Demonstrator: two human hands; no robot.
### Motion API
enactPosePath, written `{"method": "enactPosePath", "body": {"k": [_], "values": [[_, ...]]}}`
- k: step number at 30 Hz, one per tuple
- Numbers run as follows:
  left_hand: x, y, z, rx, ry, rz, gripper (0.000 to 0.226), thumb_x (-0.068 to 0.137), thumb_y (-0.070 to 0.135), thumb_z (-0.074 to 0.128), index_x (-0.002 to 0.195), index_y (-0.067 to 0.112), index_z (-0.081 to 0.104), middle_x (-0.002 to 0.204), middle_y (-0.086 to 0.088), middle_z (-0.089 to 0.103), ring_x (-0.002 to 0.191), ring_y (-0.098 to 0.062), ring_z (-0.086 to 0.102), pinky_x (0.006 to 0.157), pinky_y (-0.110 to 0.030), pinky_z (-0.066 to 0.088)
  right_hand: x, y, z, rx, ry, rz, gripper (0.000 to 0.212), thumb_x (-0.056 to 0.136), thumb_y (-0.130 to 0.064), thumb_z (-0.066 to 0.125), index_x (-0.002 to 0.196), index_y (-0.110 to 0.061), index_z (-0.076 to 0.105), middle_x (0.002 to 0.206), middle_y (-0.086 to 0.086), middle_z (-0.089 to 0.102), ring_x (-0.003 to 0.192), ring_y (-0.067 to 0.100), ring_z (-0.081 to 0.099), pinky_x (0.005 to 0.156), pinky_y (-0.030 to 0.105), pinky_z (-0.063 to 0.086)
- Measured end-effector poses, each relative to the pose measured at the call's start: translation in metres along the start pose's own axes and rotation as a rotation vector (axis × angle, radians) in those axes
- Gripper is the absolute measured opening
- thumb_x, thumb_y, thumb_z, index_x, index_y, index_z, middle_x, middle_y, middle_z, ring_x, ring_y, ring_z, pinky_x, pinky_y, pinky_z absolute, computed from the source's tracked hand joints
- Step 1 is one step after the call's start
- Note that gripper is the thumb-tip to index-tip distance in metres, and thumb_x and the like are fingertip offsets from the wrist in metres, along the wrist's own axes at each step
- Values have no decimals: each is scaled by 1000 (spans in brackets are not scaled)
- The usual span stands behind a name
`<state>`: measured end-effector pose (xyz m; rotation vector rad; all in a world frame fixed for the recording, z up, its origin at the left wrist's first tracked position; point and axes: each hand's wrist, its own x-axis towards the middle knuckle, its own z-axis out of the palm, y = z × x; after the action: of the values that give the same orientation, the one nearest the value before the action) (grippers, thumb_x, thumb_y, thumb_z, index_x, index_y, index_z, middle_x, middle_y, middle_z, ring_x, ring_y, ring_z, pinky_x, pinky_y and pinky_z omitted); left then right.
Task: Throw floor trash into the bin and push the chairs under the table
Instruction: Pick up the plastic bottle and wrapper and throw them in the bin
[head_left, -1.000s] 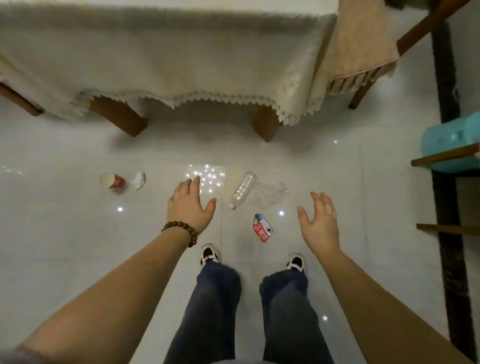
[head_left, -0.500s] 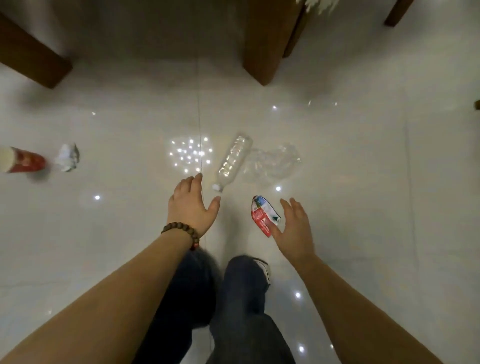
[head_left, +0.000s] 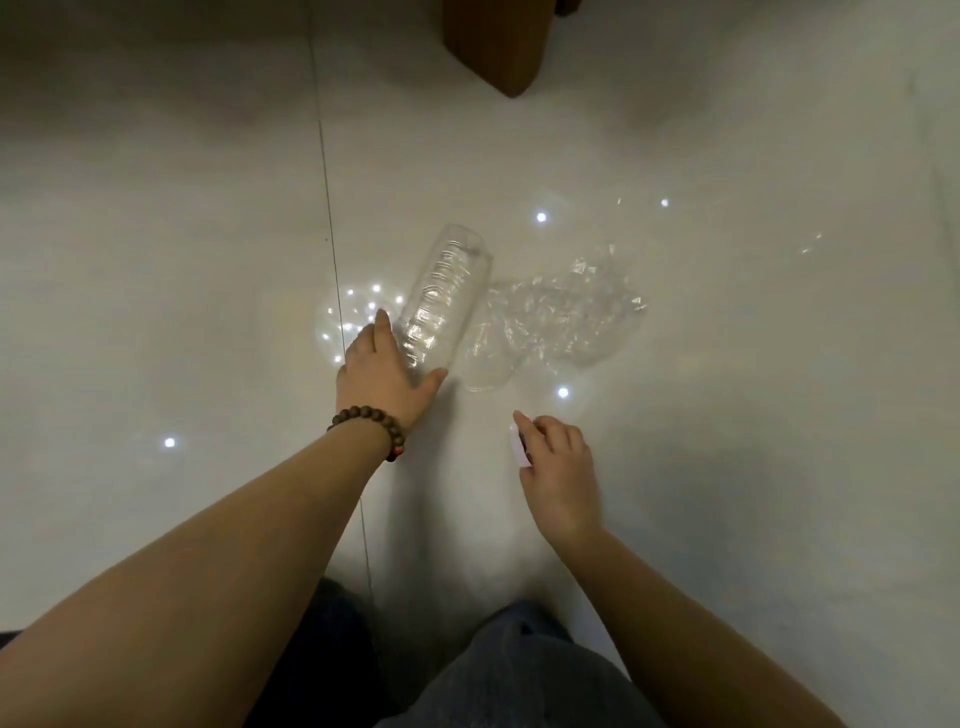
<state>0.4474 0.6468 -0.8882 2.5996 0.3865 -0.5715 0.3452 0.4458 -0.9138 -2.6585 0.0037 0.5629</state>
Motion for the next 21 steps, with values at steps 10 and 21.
{"method": "enactPosePath", "body": {"k": [10, 21], "values": [[9, 13, -12, -242, 61, -68, 69, 78, 38, 67, 132, 8, 37, 125, -13, 50, 114, -32, 50, 89, -48, 47, 64, -17, -97, 163, 466, -103, 50, 80, -8, 63, 129, -9, 54, 116, 14, 59, 103, 31, 50, 88, 38, 41], [17, 16, -20, -285, 160, -53, 66, 78, 40, 68, 129, 12, 38, 124, -8, 50, 113, -28, 50, 83, -38, 44, 137, 7, -58, -158, -52, 29, 115, 48, -98, 33, 136, -52, -25, 156, 7, -24, 142, 34, -20, 111, 58, -9]]}}
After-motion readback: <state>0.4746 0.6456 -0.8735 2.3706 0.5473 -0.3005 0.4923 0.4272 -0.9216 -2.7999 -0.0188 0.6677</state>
